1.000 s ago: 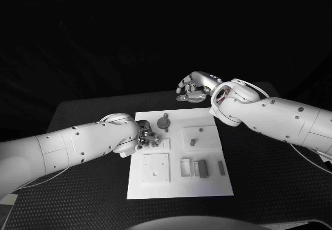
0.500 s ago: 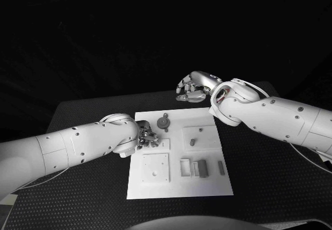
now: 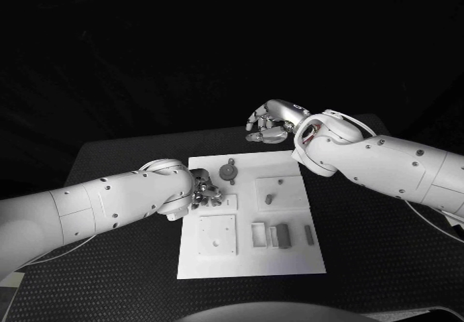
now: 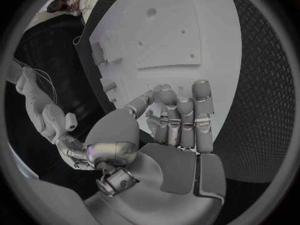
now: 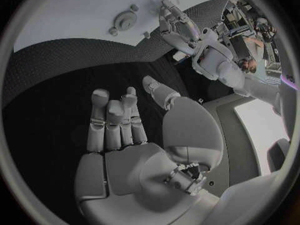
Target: Assemble the parts on the task board
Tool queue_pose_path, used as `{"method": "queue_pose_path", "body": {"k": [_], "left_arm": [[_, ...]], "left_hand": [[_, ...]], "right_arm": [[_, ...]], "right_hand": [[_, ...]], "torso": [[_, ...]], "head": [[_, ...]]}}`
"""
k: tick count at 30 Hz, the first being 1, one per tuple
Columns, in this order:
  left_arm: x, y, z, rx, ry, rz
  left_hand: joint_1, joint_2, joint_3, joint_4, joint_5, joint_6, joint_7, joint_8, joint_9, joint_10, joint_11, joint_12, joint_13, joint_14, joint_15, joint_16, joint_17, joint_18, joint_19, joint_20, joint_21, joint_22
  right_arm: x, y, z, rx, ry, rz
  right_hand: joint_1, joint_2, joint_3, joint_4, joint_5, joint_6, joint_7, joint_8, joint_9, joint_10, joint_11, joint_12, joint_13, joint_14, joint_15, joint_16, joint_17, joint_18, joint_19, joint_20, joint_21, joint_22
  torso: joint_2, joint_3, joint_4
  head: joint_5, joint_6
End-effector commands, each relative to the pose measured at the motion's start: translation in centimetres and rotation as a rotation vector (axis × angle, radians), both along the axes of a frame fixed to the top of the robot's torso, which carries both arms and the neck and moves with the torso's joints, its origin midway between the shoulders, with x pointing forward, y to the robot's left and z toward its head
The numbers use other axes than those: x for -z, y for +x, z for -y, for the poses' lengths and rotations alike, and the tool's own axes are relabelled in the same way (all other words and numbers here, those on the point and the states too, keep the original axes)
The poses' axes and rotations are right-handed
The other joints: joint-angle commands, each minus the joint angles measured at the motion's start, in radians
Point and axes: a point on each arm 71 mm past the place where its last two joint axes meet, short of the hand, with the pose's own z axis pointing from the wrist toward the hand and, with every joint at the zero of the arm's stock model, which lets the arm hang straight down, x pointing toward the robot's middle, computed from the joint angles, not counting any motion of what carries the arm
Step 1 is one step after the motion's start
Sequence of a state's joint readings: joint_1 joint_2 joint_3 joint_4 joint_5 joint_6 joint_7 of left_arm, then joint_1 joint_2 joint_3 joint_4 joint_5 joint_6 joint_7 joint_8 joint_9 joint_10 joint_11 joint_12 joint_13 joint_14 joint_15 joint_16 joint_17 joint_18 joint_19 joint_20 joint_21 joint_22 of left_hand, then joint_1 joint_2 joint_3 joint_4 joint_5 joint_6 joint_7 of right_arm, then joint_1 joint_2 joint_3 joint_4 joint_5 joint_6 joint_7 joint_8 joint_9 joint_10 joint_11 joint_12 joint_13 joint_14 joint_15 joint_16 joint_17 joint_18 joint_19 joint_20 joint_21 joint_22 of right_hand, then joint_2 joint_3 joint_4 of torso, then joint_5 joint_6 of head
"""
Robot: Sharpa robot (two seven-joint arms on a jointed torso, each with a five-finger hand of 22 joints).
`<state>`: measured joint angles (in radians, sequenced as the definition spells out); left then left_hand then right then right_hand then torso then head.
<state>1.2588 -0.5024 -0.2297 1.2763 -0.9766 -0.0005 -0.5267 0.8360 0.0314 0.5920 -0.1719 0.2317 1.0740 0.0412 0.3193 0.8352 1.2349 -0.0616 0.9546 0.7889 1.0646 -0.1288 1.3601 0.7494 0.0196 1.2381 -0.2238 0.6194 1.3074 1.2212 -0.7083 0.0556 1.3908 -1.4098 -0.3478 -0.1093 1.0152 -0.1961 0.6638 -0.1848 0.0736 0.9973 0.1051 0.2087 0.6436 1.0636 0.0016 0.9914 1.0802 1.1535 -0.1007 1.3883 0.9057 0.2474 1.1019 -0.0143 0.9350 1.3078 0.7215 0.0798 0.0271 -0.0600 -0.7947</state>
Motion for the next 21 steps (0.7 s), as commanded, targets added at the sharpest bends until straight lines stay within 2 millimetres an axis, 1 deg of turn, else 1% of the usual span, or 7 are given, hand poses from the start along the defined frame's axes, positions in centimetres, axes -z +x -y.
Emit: {"method": "queue_pose_path", "body": {"k": [1,2,3,4,7,13,21], "left_arm": [[0.13,-0.15,0.18,0.011,-0.005,-0.014],[0.13,-0.15,0.19,0.011,-0.005,-0.014],[0.13,-0.15,0.19,0.011,-0.006,-0.014],[0.13,-0.15,0.2,0.012,-0.005,-0.015],[0.14,-0.17,0.23,0.014,-0.007,-0.016],[0.15,-0.17,0.21,0.015,-0.006,-0.018],[0.16,-0.14,0.05,0.012,-0.003,-0.02]], "left_hand": [[-0.007,-0.024,-0.005,0.009,-0.006,0.012,-0.007,-0.005,0.178,-0.016,-0.014,0.007,-0.003,0.024,-0.048,0.004,-0.004,0.018,0.03,-0.046,0.005,0.02],[-0.012,-0.028,-0.012,0.012,-0.006,0.012,-0.007,-0.007,0.178,-0.016,-0.014,0.008,-0.004,0.024,-0.048,0.005,-0.006,0.018,0.03,-0.046,0.005,0.02],[-0.029,-0.019,-0.047,0.001,0.031,0.01,-0.006,-0.008,0.18,-0.018,-0.013,0.011,-0.005,0.022,-0.046,0.009,-0.008,0.018,0.028,-0.046,0.008,0.022],[-0.035,-0.014,-0.068,-0.01,0.033,0.01,-0.006,-0.01,0.181,-0.02,-0.014,0.013,-0.007,0.02,-0.047,0.011,-0.011,0.019,0.026,-0.046,0.008,0.021],[-0.039,-0.022,-0.083,-0.015,0.03,0.01,-0.006,-0.012,0.18,-0.021,-0.014,0.015,-0.01,0.019,-0.048,0.012,-0.015,0.02,0.024,-0.046,0.008,0.02],[-0.045,-0.038,-0.094,-0.013,0.026,0.011,-0.007,-0.015,0.179,-0.022,-0.014,0.017,-0.014,0.018,-0.048,0.015,-0.019,0.02,0.024,-0.046,0.007,0.019],[-0.042,-0.042,-0.095,-0.014,0.025,0.012,-0.008,-0.016,0.179,-0.022,-0.015,0.018,-0.015,0.018,-0.049,0.016,-0.021,0.021,0.024,-0.047,0.007,0.019]], "right_arm": [[0.0,-0.07,-0.14,-0.011,-0.003,-0.007],[0.0,-0.08,-0.14,-0.011,-0.003,-0.007],[0.0,-0.08,-0.16,-0.012,-0.003,-0.007],[0.0,-0.09,-0.17,-0.012,-0.003,-0.008],[0.0,-0.1,-0.18,-0.013,-0.003,-0.008],[0.01,-0.09,-0.17,-0.013,-0.003,-0.008],[0.0,-0.14,-0.23,-0.015,-0.003,-0.01]], "right_hand": [[0.004,0.001,-0.002,0.0,0.002,0.003,0.008,0.002,-0.001,-0.002,0.001,0.0,-0.001,-0.005,-0.002,-0.006,-0.001,0.014,0.002,-0.001,-0.005,0.012],[0.004,0.001,-0.002,0.0,0.002,0.003,0.008,0.002,-0.001,-0.002,0.001,0.0,-0.001,-0.005,-0.002,-0.006,-0.002,0.014,0.002,0.0,-0.005,0.012],[0.004,0.001,-0.002,0.0,0.002,0.003,0.008,0.002,-0.001,-0.002,0.001,0.0,-0.001,-0.005,-0.002,-0.006,-0.002,0.014,0.002,0.0,-0.005,0.012],[0.004,0.001,-0.002,0.0,0.002,0.003,0.008,0.002,-0.001,-0.002,0.001,0.0,-0.001,-0.005,-0.002,-0.006,-0.002,0.014,0.002,0.0,-0.005,0.012],[0.004,0.001,-0.002,0.0,0.002,0.003,0.008,0.002,-0.001,-0.002,0.001,0.0,-0.001,-0.005,-0.002,-0.006,-0.002,0.014,0.002,0.0,-0.005,0.012],[0.003,0.0,-0.002,0.001,0.002,0.003,0.008,0.002,-0.001,-0.002,0.001,0.0,-0.002,-0.005,-0.002,-0.006,-0.002,0.014,0.002,0.0,-0.005,0.012],[0.003,0.0,-0.002,0.001,0.002,0.003,0.008,0.002,-0.001,-0.003,0.001,0.0,-0.002,-0.005,-0.002,-0.006,-0.002,0.014,0.002,0.0,-0.005,0.012]], "torso": [[0.0,-0.0001,0.0005],[0.0,-0.0002,0.0006],[0.0,-0.0002,0.0006],[0.0,-0.0003,0.0006],[0.0,-0.0003,0.0005],[0.0,-0.0004,-0.0002],[0.0,-0.0003,-0.0002]], "head": [[0.0,0.0],[-0.001,-0.001],[-0.001,-0.001],[0.0,-0.001],[0.0,-0.001],[0.0,-0.001],[0.0,-0.002]]}}
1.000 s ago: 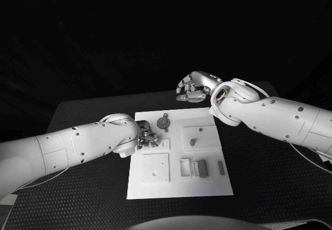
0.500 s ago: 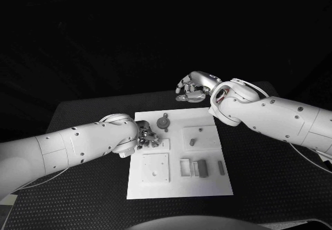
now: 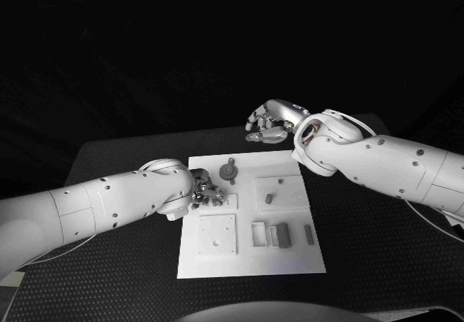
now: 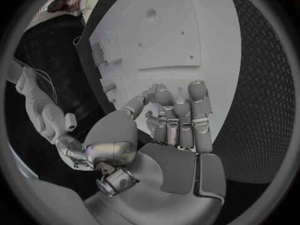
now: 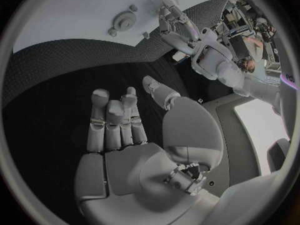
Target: Assemble the parts on the task board
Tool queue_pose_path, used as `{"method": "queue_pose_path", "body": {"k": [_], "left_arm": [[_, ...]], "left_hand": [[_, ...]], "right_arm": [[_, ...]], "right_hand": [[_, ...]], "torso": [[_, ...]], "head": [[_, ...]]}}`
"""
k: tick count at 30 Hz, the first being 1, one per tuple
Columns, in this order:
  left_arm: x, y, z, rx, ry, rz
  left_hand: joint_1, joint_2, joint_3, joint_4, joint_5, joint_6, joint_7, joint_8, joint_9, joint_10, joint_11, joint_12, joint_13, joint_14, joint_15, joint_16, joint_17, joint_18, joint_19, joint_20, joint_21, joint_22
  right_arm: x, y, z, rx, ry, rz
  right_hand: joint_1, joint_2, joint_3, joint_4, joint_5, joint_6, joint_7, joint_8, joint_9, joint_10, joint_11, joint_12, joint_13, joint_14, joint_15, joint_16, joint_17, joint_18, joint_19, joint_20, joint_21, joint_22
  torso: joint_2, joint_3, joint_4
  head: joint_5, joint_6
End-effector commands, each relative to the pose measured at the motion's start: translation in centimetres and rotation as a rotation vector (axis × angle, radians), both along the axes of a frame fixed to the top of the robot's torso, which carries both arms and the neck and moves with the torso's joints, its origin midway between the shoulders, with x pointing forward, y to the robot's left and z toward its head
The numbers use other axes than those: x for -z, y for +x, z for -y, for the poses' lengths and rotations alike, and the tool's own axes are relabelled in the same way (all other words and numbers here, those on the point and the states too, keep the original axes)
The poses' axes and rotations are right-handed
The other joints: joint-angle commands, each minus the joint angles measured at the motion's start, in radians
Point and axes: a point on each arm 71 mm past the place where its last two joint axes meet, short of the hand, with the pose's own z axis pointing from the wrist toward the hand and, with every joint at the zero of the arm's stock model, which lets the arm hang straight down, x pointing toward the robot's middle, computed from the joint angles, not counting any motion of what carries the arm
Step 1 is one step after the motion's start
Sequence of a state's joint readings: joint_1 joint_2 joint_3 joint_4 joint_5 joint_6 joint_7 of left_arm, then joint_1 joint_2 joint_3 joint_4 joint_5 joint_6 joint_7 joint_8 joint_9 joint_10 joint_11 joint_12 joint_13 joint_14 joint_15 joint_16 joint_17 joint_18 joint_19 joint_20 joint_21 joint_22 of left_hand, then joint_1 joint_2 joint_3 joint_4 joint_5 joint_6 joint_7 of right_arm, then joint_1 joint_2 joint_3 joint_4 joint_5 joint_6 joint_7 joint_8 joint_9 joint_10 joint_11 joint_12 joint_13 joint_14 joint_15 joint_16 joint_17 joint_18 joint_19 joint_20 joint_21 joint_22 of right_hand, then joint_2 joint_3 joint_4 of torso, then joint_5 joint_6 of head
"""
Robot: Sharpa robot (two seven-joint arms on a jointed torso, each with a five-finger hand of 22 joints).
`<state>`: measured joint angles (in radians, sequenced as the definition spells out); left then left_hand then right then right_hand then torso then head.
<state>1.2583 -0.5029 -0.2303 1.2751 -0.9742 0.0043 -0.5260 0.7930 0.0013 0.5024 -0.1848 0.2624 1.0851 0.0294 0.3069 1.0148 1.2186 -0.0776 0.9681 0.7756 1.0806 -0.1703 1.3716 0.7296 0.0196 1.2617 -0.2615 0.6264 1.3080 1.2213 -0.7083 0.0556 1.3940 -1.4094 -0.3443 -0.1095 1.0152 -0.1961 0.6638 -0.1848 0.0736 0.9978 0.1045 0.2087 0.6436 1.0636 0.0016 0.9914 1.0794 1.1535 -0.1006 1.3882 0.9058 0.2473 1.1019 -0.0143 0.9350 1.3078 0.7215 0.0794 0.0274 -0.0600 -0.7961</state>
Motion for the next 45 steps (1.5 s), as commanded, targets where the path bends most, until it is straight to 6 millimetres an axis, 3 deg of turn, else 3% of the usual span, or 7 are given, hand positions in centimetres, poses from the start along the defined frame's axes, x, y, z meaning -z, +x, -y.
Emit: {"method": "queue_pose_path", "body": {"k": [1,7,11,14,21,30,45], "left_arm": [[0.09,-0.12,0.05,0.01,-0.004,-0.015],[0.05,-0.01,-0.21,-0.001,-0.006,-0.005],[-0.05,0.06,-0.19,-0.004,-0.009,0.014],[-0.09,0.06,-0.14,-0.004,-0.011,0.021],[-0.31,0.1,-0.06,-0.019,-0.033,0.051],[-0.6,0.24,-0.05,-0.038,-0.051,0.098],[-0.47,-0.08,0.14,-0.013,-0.03,0.083]], "left_hand": [[0.001,-0.012,-0.005,-0.002,-0.006,0.002,0.004,-0.003,-0.001,-0.005,0.001,0.005,-0.002,0.002,-0.008,0.004,-0.001,0.021,0.001,-0.009,0.0,0.018],[0.019,-0.009,-0.003,-0.014,-0.004,0.004,0.003,-0.005,-0.001,-0.005,0.0,0.008,-0.005,0.002,-0.009,0.007,-0.006,0.022,0.002,-0.009,0.0,0.018],[0.081,0.026,0.017,-0.058,0.011,0.011,0.002,-0.006,0.0,-0.004,-0.001,0.013,-0.012,0.003,-0.01,0.013,-0.014,0.023,0.005,-0.009,0.002,0.019],[0.127,0.032,0.042,-0.08,0.01,0.014,0.002,-0.007,0.0,-0.003,-0.002,0.016,-0.016,0.004,-0.01,0.016,-0.02,0.021,0.008,-0.008,0.002,0.017],[0.151,0.033,0.057,-0.081,0.005,0.022,0.0,-0.005,0.001,0.0,-0.002,0.02,-0.021,0.007,-0.01,0.019,-0.025,0.02,0.012,-0.008,0.002,0.017],[0.152,0.027,0.054,-0.073,0.036,0.051,-0.011,0.016,0.011,0.014,-0.013,0.03,-0.027,0.018,-0.019,0.031,-0.03,0.018,0.021,-0.01,0.006,0.018],[0.15,0.022,0.052,-0.071,0.04,0.055,-0.014,0.022,0.014,0.017,-0.016,0.034,-0.03,0.021,-0.023,0.035,-0.032,0.018,0.025,-0.012,0.006,0.018]], "right_arm": [[0.0,-0.07,-0.12,-0.011,-0.002,-0.007],[-0.01,-0.08,-0.11,-0.011,-0.002,-0.007],[-0.01,-0.1,-0.14,-0.012,-0.001,-0.007],[-0.01,-0.1,-0.16,-0.012,-0.001,-0.008],[0.0,-0.09,-0.1,-0.011,0.0,-0.008],[0.01,-0.08,-0.07,-0.01,0.0,-0.01],[0.05,-0.08,0.0,-0.01,-0.003,-0.013]], "right_hand": [[0.003,0.0,-0.002,0.001,0.002,0.003,0.009,0.002,-0.001,-0.003,0.001,0.0,-0.001,-0.006,-0.002,-0.006,-0.002,0.014,0.002,0.0,-0.005,0.012],[0.003,0.001,-0.002,0.001,0.002,0.003,0.009,0.002,-0.001,-0.003,0.001,0.0,-0.001,-0.006,-0.002,-0.006,-0.002,0.014,0.002,0.0,-0.005,0.012],[0.002,0.001,-0.002,0.002,0.002,0.003,0.009,0.002,-0.001,-0.003,0.001,0.0,-0.001,-0.006,-0.002,-0.006,-0.002,0.014,0.002,0.0,-0.005,0.012],[0.002,0.001,-0.003,0.002,0.002,0.003,0.009,0.002,-0.001,-0.003,0.001,0.0,-0.001,-0.006,-0.002,-0.006,-0.002,0.014,0.002,0.0,-0.005,0.012],[0.001,0.001,-0.003,0.003,0.002,0.003,0.009,0.002,-0.001,-0.003,0.001,0.0,-0.001,-0.006,-0.002,-0.006,-0.002,0.014,0.002,0.0,-0.005,0.012],[-0.001,0.002,-0.003,0.005,0.002,0.002,0.009,0.002,-0.002,-0.003,0.001,0.0,-0.001,-0.006,-0.002,-0.006,-0.002,0.014,0.002,0.0,-0.005,0.012],[-0.002,0.003,-0.003,0.006,0.002,0.002,0.009,0.002,-0.002,-0.003,0.001,0.0,-0.002,-0.006,-0.002,-0.006,-0.002,0.014,0.002,0.0,-0.006,0.012]], "torso": [[0.0,0.0003,-0.0004],[0.0,0.0004,-0.0004],[0.001,0.0002,0.0003],[0.0,0.0004,-0.0001],[0.0,0.0003,-0.0007],[0.0,0.0005,0.0],[0.0,0.0002,0.0008]], "head": [[0.0,0.0],[-0.001,0.0],[-0.001,0.0],[-0.001,-0.001],[-0.001,-0.001],[-0.001,-0.001],[-0.001,-0.004]]}}
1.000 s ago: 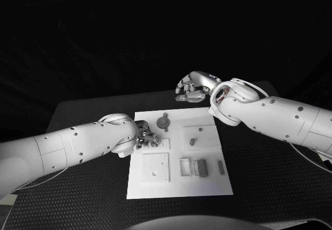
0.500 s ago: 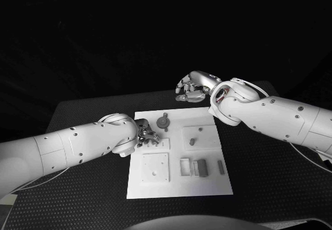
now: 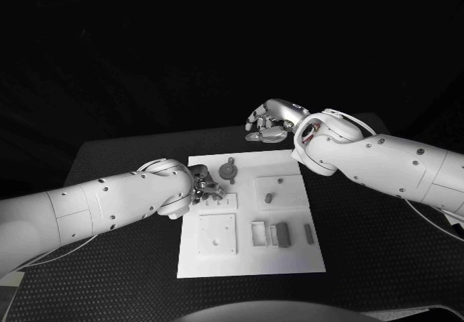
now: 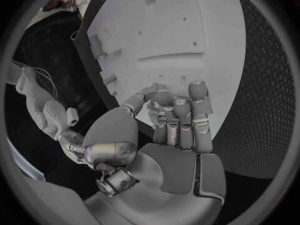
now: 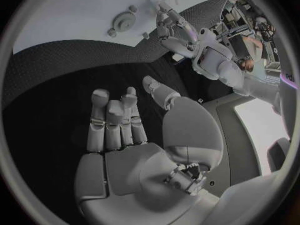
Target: Assemble the parts on the task board
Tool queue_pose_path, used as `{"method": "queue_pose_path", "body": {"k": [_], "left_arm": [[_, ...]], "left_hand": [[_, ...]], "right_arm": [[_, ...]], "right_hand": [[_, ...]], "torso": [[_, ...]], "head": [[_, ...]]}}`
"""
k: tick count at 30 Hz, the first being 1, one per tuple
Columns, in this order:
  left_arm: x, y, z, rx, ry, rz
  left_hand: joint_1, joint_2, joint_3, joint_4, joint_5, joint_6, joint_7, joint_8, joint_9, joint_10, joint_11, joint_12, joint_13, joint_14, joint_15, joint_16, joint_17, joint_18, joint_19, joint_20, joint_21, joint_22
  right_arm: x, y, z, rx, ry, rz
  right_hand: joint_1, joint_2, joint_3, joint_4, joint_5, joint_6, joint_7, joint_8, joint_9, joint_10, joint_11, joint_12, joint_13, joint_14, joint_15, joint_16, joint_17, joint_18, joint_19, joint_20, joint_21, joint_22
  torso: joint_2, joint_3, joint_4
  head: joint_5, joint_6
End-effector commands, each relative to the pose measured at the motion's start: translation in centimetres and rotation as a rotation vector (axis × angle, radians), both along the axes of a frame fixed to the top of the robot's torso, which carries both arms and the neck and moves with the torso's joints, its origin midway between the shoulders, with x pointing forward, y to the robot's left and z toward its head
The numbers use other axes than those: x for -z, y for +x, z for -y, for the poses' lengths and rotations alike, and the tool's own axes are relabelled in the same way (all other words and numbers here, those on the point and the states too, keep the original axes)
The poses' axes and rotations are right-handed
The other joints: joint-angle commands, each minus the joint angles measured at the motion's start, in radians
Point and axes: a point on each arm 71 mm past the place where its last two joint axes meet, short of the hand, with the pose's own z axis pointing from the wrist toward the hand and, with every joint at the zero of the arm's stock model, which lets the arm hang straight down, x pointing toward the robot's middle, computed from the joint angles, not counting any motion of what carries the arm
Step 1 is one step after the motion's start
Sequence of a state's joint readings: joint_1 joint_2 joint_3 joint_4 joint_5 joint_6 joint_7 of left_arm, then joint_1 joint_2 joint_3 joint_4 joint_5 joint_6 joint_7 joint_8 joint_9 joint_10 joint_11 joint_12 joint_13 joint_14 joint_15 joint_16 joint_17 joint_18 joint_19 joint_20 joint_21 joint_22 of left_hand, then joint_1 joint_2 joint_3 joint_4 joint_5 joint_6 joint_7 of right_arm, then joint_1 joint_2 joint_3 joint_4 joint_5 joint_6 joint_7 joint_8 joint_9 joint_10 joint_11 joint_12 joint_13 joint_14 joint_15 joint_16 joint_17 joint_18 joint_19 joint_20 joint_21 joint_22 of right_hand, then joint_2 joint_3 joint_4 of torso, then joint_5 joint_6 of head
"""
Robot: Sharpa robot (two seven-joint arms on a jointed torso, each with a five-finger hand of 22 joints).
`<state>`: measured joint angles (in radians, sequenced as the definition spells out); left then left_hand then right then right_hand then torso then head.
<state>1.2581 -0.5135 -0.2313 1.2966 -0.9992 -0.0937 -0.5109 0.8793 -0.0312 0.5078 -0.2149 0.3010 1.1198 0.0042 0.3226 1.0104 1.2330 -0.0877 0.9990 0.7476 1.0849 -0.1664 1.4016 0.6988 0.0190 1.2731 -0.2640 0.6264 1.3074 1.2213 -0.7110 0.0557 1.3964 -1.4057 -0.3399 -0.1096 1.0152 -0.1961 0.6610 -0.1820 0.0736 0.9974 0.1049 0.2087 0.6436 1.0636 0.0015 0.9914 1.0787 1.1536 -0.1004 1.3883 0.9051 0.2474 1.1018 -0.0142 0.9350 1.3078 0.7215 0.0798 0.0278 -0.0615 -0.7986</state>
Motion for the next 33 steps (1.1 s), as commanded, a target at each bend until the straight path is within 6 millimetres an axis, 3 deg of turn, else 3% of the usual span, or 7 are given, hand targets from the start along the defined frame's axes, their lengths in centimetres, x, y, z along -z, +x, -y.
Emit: {"method": "queue_pose_path", "body": {"k": [1,16,33], "left_arm": [[0.08,-0.16,0.16,0.019,0.008,-0.004],[0.76,-0.5,0.21,0.038,0.042,0.028],[0.95,-0.59,0.11,0.031,0.046,0.05]], "left_hand": [[0.063,0.054,0.046,-0.04,0.001,0.02,0.011,0.006,0.018,0.003,-0.006,0.003,-0.002,0.016,-0.026,0.005,-0.002,0.019,0.013,-0.009,0.006,0.018],[0.055,0.031,0.047,-0.024,-0.018,0.009,0.015,-0.002,-0.014,-0.002,-0.002,0.004,-0.008,0.013,-0.024,0.007,-0.008,0.018,0.012,-0.011,0.003,0.018],[0.042,0.013,0.044,0.004,-0.018,0.018,0.017,-0.015,-0.063,0.0,-0.001,0.007,-0.015,0.013,-0.023,0.01,-0.015,0.018,0.012,-0.011,0.002,0.018]], "right_arm": [[0.03,-0.04,-0.07,-0.009,-0.003,-0.008],[0.04,-0.04,0.01,-0.009,-0.005,-0.009],[0.04,-0.03,0.07,-0.007,-0.005,-0.009]], "right_hand": [[-0.002,0.003,0.0,0.003,0.002,0.003,0.008,0.002,-0.002,-0.003,0.001,0.0,-0.001,-0.006,-0.002,-0.006,-0.001,0.014,0.002,0.0,-0.006,0.012],[-0.002,0.003,0.0,0.004,0.002,0.002,0.008,0.002,-0.002,-0.003,0.001,0.0,-0.001,-0.006,-0.002,-0.006,-0.002,0.014,0.002,0.0,-0.006,0.012],[-0.002,0.003,0.0,0.005,0.002,0.002,0.008,0.002,-0.002,-0.003,0.001,0.0,-0.001,-0.006,-0.002,-0.006,-0.002,0.014,0.002,0.0,-0.006,0.012]], "torso": [[0.0,-0.0003,0.0004],[0.0,-0.0008,-0.0007],[0.0,-0.0004,-0.0008]], "head": [[0.0,-0.001],[0.0,-0.004],[0.001,-0.004]]}}
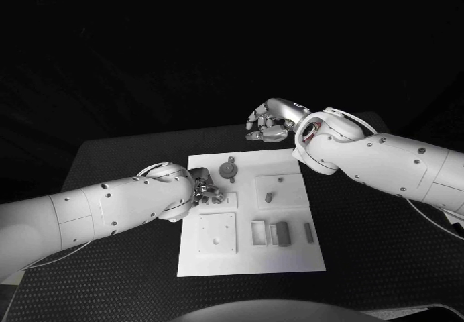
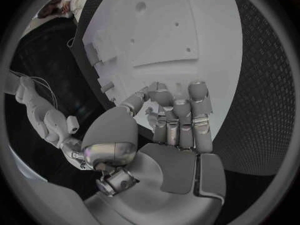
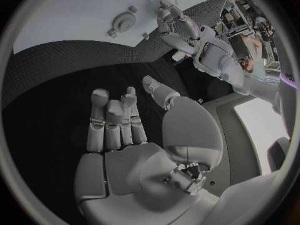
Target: Assemble the parts on the task board
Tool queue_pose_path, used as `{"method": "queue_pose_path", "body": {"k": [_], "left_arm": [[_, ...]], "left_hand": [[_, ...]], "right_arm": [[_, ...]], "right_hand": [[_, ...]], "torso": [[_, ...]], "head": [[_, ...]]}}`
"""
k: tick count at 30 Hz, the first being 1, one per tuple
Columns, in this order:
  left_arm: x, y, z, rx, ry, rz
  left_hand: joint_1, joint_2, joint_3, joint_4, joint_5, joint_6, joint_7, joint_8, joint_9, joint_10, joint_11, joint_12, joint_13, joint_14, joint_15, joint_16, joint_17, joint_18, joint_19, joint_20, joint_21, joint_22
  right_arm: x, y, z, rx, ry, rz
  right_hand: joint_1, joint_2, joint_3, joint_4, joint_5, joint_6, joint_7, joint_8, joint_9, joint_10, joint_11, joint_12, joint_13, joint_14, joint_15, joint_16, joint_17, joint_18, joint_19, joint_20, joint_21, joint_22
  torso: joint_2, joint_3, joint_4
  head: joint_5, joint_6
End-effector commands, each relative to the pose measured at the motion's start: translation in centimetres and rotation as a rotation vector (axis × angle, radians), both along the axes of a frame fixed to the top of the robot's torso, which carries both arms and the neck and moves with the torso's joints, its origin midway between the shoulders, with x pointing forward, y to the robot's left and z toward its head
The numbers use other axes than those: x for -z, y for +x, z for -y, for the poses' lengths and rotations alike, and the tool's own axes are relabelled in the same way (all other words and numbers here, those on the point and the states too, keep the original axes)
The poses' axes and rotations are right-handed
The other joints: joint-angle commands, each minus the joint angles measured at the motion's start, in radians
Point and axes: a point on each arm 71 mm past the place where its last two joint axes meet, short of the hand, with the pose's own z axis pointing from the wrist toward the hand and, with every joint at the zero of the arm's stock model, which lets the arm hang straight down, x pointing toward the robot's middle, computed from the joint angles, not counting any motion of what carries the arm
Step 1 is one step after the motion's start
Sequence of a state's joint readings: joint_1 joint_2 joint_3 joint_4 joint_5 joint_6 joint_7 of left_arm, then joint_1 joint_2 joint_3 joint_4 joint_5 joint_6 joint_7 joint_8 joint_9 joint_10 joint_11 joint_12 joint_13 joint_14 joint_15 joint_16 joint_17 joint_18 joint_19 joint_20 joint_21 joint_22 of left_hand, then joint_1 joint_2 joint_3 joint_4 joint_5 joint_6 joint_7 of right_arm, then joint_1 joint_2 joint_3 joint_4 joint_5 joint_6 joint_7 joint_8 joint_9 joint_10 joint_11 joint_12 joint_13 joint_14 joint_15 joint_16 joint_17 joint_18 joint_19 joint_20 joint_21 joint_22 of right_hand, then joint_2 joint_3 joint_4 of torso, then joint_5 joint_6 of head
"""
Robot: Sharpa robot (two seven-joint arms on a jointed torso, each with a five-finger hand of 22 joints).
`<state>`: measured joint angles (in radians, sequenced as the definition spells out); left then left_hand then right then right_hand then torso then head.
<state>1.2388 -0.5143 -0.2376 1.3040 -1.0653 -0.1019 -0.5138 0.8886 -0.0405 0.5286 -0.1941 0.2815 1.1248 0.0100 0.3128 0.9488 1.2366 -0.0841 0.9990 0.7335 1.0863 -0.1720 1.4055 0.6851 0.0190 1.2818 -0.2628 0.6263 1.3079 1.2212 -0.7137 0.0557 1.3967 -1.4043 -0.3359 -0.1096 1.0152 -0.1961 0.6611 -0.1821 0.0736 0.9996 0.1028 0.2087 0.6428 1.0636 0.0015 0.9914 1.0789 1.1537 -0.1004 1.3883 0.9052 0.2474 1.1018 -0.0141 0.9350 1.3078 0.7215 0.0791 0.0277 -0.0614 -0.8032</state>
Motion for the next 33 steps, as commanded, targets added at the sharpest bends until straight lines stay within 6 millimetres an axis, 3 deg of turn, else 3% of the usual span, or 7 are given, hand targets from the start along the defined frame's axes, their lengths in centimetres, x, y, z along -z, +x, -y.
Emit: {"method": "queue_pose_path", "body": {"k": [1,20,26,33], "left_arm": [[0.05,-0.01,0.03,0.003,0.006,0.022],[0.04,-0.08,-0.05,0.012,0.023,0.031],[0.03,-0.08,-0.09,0.01,0.023,0.033],[0.06,-0.17,0.05,0.02,0.024,0.026]], "left_hand": [[0.032,0.021,0.023,-0.016,0.001,0.013,0.011,-0.006,-0.002,-0.004,-0.005,0.007,-0.001,0.011,-0.018,0.007,-0.001,0.018,0.004,-0.013,0.002,0.018],[0.029,0.011,0.019,-0.007,0.001,0.022,0.009,-0.005,-0.014,-0.001,-0.006,0.009,-0.003,0.014,-0.019,0.009,-0.003,0.018,0.006,-0.013,0.002,0.018],[0.023,-0.001,0.015,0.002,0.0,0.024,0.009,-0.005,-0.022,0.0,-0.007,0.01,-0.005,0.015,-0.02,0.01,-0.005,0.019,0.008,-0.014,0.002,0.017],[0.007,-0.033,0.008,0.024,-0.003,0.024,0.008,-0.004,-0.036,0.0,-0.007,0.011,-0.008,0.016,-0.02,0.011,-0.009,0.019,0.009,-0.014,-0.001,0.016]], "right_arm": [[0.01,-0.03,-0.06,-0.009,-0.003,-0.005],[0.02,-0.01,0.01,-0.007,-0.003,-0.005],[0.02,-0.01,0.02,-0.007,-0.003,-0.005],[0.02,-0.01,0.04,-0.006,-0.003,-0.005]], "right_hand": [[-0.002,0.003,0.0,0.005,0.002,0.0,0.01,0.002,-0.001,-0.003,0.001,0.0,-0.002,-0.006,-0.002,-0.005,-0.002,0.014,0.002,0.0,-0.006,0.012],[-0.004,0.003,-0.001,0.007,0.002,0.0,0.011,0.002,-0.001,-0.003,0.001,0.0,-0.002,-0.006,-0.002,-0.005,-0.002,0.014,0.002,0.0,-0.006,0.012],[-0.004,0.003,-0.001,0.007,0.002,0.0,0.011,0.002,-0.001,-0.003,0.001,0.0,-0.002,-0.006,-0.002,-0.005,-0.002,0.014,0.002,0.0,-0.006,0.012],[-0.004,0.002,-0.001,0.007,0.002,0.0,0.011,0.002,-0.001,-0.003,0.001,0.0,-0.002,-0.006,-0.002,-0.006,-0.002,0.014,0.002,0.0,-0.006,0.012]], "torso": [[0.0,0.0005,-0.0009],[0.0,0.0004,-0.0006],[0.0,0.0008,-0.0012],[0.0,0.0005,-0.0003]], "head": [[0.001,0.001],[0.001,-0.002],[0.001,-0.001],[0.0,-0.003]]}}
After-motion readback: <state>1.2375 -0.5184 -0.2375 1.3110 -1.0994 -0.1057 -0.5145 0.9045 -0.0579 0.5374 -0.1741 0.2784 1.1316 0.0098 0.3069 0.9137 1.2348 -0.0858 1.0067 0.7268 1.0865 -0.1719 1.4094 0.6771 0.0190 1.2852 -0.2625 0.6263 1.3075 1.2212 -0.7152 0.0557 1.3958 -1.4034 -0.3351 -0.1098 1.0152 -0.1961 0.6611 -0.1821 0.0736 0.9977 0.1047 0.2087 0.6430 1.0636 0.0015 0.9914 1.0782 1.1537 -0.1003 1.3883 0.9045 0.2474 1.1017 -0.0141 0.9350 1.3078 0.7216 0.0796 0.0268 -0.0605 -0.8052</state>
